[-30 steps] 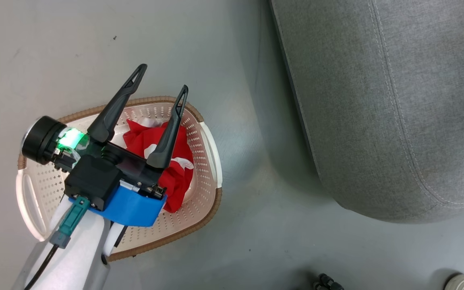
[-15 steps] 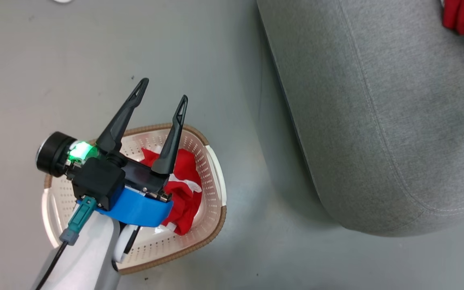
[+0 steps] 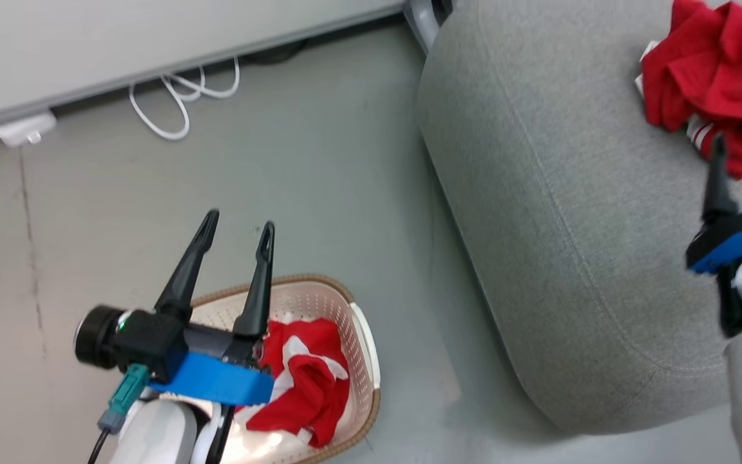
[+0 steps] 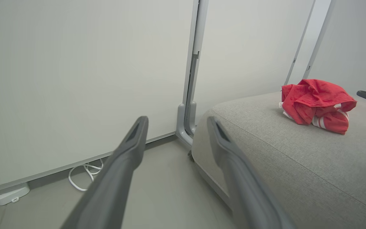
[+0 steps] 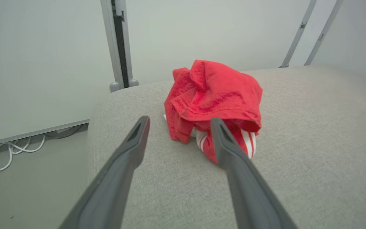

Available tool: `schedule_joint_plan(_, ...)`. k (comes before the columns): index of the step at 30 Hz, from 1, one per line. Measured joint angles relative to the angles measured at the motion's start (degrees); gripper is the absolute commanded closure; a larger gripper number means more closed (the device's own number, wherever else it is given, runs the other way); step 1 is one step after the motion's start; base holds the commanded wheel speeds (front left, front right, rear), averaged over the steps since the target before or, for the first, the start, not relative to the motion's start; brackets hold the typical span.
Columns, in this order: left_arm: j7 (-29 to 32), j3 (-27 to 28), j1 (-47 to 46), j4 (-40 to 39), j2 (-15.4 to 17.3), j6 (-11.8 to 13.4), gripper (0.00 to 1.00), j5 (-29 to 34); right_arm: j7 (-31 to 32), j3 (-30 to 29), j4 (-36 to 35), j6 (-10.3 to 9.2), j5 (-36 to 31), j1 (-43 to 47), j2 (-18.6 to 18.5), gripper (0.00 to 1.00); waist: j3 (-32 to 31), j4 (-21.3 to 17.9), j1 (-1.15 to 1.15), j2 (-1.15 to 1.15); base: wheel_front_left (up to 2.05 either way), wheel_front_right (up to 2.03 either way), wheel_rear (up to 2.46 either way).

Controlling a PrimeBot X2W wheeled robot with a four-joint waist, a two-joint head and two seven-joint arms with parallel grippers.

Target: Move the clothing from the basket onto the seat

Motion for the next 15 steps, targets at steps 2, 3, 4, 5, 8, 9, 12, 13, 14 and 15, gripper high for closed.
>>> schedule_joint_plan(2, 0.01, 1.36, 2.31, 0.76, -0.53, 0.21, 0.00, -0.34, 0.00, 2.34, -2.93, 0.00, 0.67, 3.46, 1.42, 0.00, -2.35, 0.06, 0.00, 0.00, 0.00, 0.00, 0.00)
schedule_joint_plan(3, 0.01, 2.00, 3.47, 1.22, -0.73, 0.22, 0.00, -0.38, 0.00, 3.77, -4.24, 0.01, 0.76, 5.05, 2.04, 0.00, -3.52, 0.04, 0.00, 0.00, 0.00, 0.00, 0.00)
schedule_joint_plan(4, 0.01, 2.61, 4.61, 1.54, -0.98, 0.23, 0.00, -0.44, 0.00, 4.70, -5.52, 0.01, 0.77, 6.57, 2.55, 0.00, -4.68, 0.02, 0.00, 0.00, 0.00, 0.00, 0.00)
schedule_joint_plan(5, 0.00, 3.30, 5.64, 1.90, -1.24, 0.25, 0.00, -0.64, 0.00, 5.57, -6.71, 0.01, 0.78, 8.12, 2.87, 0.00, -5.86, -0.01, 0.00, 0.00, 0.00, 0.00, 0.00)
schedule_joint_plan(8, 0.00, 5.16, 8.21, 2.67, -2.16, 0.29, 0.00, -0.99, 0.03, 8.09, -9.99, 0.01, 0.77, 12.51, 3.43, 0.00, -9.22, -0.01, -0.01, 0.00, 0.00, 0.00, 0.00)
schedule_joint_plan(9, 0.00, 5.68, 8.90, 3.07, -2.40, 0.27, 0.00, -1.13, 0.08, 8.75, -11.17, 0.01, 0.81, 13.87, 3.74, 0.00, -10.25, 0.04, 0.00, 0.00, 0.00, 0.00, 0.00)
schedule_joint_plan(12, -0.05, 7.06, 10.82, 4.36, -3.00, 0.00, 0.00, -1.23, 0.08, 10.90, -15.79, 0.00, 1.71, 17.90, 4.52, 0.00, -13.13, 0.48, 0.00, 0.00, 0.00, 0.00, 0.00)
schedule_joint_plan(13, -0.05, 7.44, 11.22, 4.71, -3.25, -0.04, 0.00, -1.24, 0.07, 11.60, -17.37, 0.01, 2.10, 19.30, 4.65, 0.00, -13.94, 0.73, 0.00, 0.00, 0.00, 0.00, 0.00)
schedule_joint_plan(14, -0.04, 7.83, 11.53, 5.02, -3.46, -0.13, 0.00, -1.25, 0.08, 11.95, -18.91, 0.01, 2.10, 20.79, 4.81, 0.00, -14.67, 1.04, 0.00, 0.00, 0.00, 0.00, 0.00)
schedule_joint_plan(15, -0.05, 8.13, 11.83, 5.43, -3.66, -0.32, 0.00, -1.25, 0.24, 12.33, -20.35, 0.00, 2.10, 22.42, 4.90, 0.00, -15.35, 1.44, 0.00, 0.00, 0.00, 0.00, 0.00)
